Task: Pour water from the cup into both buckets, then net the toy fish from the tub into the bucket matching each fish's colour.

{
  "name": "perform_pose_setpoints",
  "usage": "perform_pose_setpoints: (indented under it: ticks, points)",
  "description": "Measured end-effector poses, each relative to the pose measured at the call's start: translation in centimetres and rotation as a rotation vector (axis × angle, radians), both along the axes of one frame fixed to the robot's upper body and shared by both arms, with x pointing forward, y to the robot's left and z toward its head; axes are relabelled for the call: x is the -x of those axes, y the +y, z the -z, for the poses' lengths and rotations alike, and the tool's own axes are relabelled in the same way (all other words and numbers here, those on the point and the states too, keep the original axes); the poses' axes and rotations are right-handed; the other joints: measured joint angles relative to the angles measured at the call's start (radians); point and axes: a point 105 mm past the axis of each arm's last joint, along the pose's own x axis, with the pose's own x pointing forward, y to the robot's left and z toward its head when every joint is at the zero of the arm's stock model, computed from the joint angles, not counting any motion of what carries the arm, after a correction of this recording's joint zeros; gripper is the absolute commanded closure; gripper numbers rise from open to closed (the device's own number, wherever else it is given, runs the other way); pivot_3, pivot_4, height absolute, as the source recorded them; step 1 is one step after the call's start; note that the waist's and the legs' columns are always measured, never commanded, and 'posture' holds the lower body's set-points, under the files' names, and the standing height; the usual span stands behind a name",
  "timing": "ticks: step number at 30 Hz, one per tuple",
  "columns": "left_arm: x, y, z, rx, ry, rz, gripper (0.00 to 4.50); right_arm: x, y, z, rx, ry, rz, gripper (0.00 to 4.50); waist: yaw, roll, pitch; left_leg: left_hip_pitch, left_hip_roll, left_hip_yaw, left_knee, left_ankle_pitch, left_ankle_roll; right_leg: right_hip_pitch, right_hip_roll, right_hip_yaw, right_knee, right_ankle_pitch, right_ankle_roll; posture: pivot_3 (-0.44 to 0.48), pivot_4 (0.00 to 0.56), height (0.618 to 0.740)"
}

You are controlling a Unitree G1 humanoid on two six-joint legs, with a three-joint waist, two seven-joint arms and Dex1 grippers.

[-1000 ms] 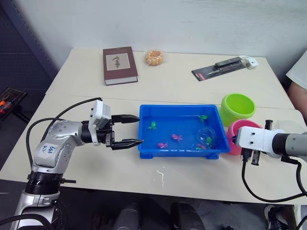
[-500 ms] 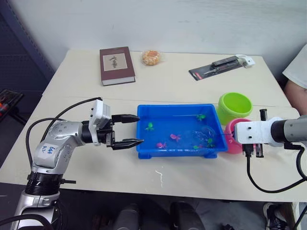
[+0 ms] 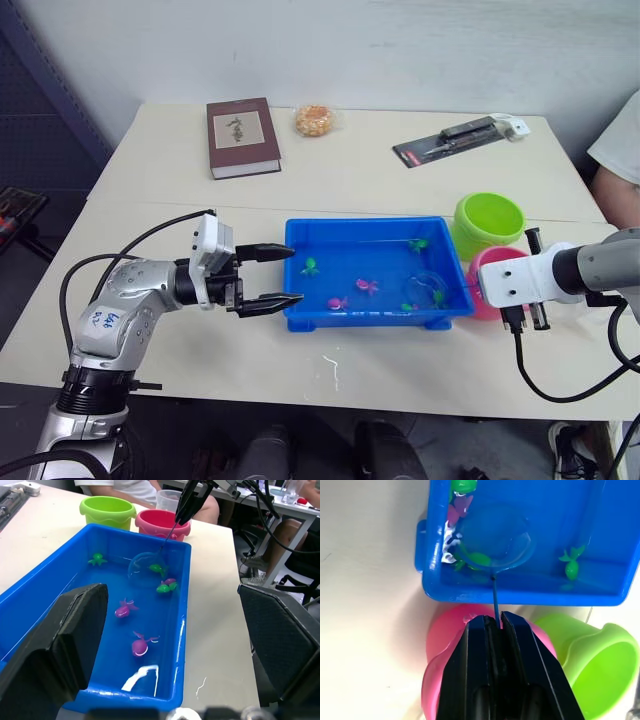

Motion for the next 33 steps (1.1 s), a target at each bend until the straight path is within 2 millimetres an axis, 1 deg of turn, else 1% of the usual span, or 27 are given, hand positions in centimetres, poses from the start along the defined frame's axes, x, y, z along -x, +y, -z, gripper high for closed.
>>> perform_pose_setpoints:
  ticks: [2, 5, 7, 10, 14, 17, 21, 25, 27, 30, 33]
  points:
    - [0.0, -0.1, 0.0, 0.003, 0.0, 0.0, 0.06, 0.0, 0.2, -0.2, -0.001, 0.008, -0.006, 4.5, 0.0, 0.0, 0.0, 0.0, 0.0, 0.0, 0.0, 0.0, 0.0, 0.0, 0.0, 0.0, 0.0, 0.0, 0.0, 0.0, 0.15, 0.738]
    - [0.0, -0.1, 0.0, 0.005, 0.0, -0.002, 0.06, -0.1, 0.6, 0.1, -0.025, 0.028, 0.002, 4.5, 0.0, 0.0, 0.0, 0.0, 0.0, 0.0, 0.0, 0.0, 0.0, 0.0, 0.0, 0.0, 0.0, 0.0, 0.0, 0.0, 0.15, 0.738]
    - [-0.1, -0.1, 0.0, 0.009, -0.002, -0.006, 0.06, -0.6, 2.4, 0.3, -0.122, 0.016, 0.002, 4.5, -0.002, 0.0, 0.0, 0.0, 0.0, 0.0, 0.0, 0.0, -0.001, 0.0, -0.001, 0.0, 0.0, 0.0, 0.0, 0.0, 0.15, 0.738]
    - [0.0, -0.3, -0.2, 0.009, -0.009, -0.007, 0.06, -0.6, 3.7, 0.9, -0.18, 0.026, 0.001, 4.5, -0.001, 0.0, 0.0, 0.0, 0.001, 0.0, 0.0, 0.0, -0.001, -0.001, 0.0, 0.0, 0.001, 0.0, 0.0, 0.0, 0.15, 0.738]
    - [0.1, -0.4, -0.3, 0.007, -0.016, -0.003, 0.06, -1.2, 4.2, -0.2, -0.194, -0.035, -0.003, 4.5, -0.001, 0.0, 0.0, 0.0, 0.0, 0.0, 0.0, 0.0, -0.001, -0.001, 0.0, 0.0, 0.001, 0.0, 0.0, 0.0, 0.15, 0.738]
    - [0.1, -0.4, -0.3, 0.006, -0.011, -0.005, 0.06, -1.9, 3.7, -0.7, -0.184, -0.081, 0.007, 4.5, 0.001, 0.0, 0.0, 0.0, 0.0, 0.0, 0.0, 0.0, -0.001, -0.001, 0.0, 0.0, 0.001, 0.0, 0.0, 0.0, 0.15, 0.738]
    - [0.1, -0.4, -0.3, 0.006, -0.009, -0.005, 0.06, -2.3, 2.9, -0.8, -0.166, -0.106, 0.016, 4.5, 0.0, 0.0, 0.0, 0.0, 0.0, 0.0, 0.0, 0.0, -0.001, -0.001, 0.0, 0.0, 0.001, 0.0, 0.0, 0.0, 0.15, 0.738]
    - [0.1, -0.4, -0.2, 0.004, -0.004, -0.005, 0.06, -2.3, 1.2, -0.6, -0.109, -0.116, 0.036, 4.5, 0.0, 0.0, 0.0, 0.0, 0.0, 0.0, 0.0, 0.0, -0.001, -0.001, 0.001, 0.0, 0.001, 0.0, 0.0, 0.0, 0.15, 0.738]
    - [0.1, -0.4, -0.2, 0.004, -0.003, -0.004, 0.06, -2.3, 0.7, -0.8, -0.086, -0.123, 0.036, 4.5, -0.001, 0.0, 0.0, 0.0, 0.0, 0.0, 0.0, 0.0, -0.001, -0.001, 0.001, 0.0, 0.001, 0.0, 0.0, 0.0, 0.15, 0.738]
    - [0.1, -0.4, -0.2, 0.003, -0.002, -0.002, 0.06, -2.0, 0.0, -0.8, -0.047, -0.094, 0.043, 4.5, -0.001, 0.0, 0.0, 0.0, 0.0, 0.0, 0.0, 0.0, -0.001, -0.001, 0.001, 0.0, 0.001, 0.0, 0.0, 0.0, 0.15, 0.738]
    - [0.1, -0.4, -0.3, 0.003, -0.003, -0.002, 0.06, -1.5, 0.1, -0.2, -0.04, -0.04, 0.03, 4.5, -0.002, 0.0, 0.0, 0.0, 0.0, 0.001, 0.0, 0.0, -0.001, -0.001, 0.0, 0.0, 0.001, 0.0, 0.0, 0.0, 0.15, 0.738]
